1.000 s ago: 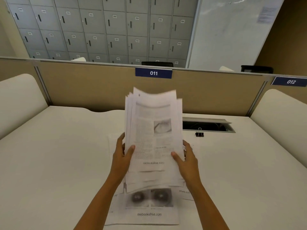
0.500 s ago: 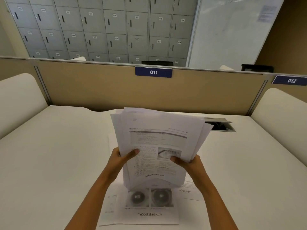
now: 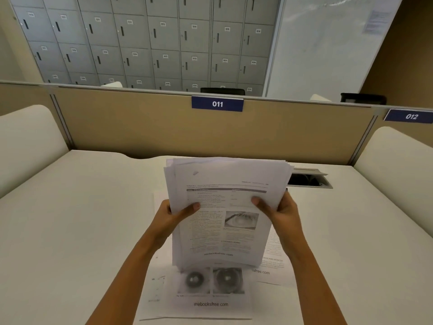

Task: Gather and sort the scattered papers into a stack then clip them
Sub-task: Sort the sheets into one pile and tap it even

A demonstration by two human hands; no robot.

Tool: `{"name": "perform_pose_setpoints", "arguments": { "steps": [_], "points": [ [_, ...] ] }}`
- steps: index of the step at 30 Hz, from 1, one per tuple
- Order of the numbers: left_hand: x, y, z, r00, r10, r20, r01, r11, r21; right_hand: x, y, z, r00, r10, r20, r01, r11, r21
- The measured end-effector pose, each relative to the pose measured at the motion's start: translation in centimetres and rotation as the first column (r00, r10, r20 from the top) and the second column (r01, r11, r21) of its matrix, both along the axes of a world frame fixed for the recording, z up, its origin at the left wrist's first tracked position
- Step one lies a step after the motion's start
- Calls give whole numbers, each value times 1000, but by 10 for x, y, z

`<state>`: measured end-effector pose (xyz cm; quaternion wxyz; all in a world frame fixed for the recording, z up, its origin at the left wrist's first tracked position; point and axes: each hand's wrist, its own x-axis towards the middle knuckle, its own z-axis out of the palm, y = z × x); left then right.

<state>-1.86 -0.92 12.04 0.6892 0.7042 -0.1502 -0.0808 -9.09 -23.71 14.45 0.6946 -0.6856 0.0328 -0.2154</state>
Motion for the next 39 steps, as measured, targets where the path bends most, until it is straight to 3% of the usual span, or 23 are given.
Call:
{"name": "perform_pose_setpoints", "arguments": {
  "steps": [2,4,7,10,13,16,18,24,29,33,34,35,37,39],
  "points": [
    [0,-2,8,1000,-3,23,3,1000,-19,-3,4,17,995,-58,86,59,998,-10],
    [-1,-3,14,999,-12,32,12,1000,-24,-7,9,33,962,-202,185,229,963,-144],
    [-3,-4,16,999,-26,31,27,999,-33,-16,22,57,858,-315,405,483,763,-431],
    [-4,-3,16,999,-20,35,21,999,-48,-24,52,77,801,-174,573,571,510,-643],
    [-5,-3,17,999,6,43,-3,998,-62,-21,86,80,831,-17,556,535,298,-791],
    [-6,-1,16,997,23,69,-18,997,-76,-6,101,59,890,33,454,454,14,-891],
    [-6,1,16,997,13,74,-7,997,-82,1,103,51,909,15,417,417,-74,-906],
    [-9,-2,19,996,-32,88,38,997,-68,5,107,62,923,-12,386,384,-67,-921],
    [-9,-3,21,997,-50,65,53,997,-50,4,89,75,953,-28,300,301,14,-954],
    [-8,-1,20,998,-21,52,26,995,-94,-6,43,94,965,-183,187,212,129,-969],
    [-8,0,19,999,-3,45,8,994,-110,-8,28,96,955,-233,185,228,176,-957],
    [-8,0,19,999,10,42,-4,992,-126,-12,16,97,952,-260,162,235,281,-930],
    [-8,1,19,999,20,44,-12,985,-174,-13,-2,94,976,-207,65,181,616,-767],
    [-8,0,22,998,23,62,-7,966,-258,-8,-12,87,996,-84,-4,68,831,-552]
  ]
}}
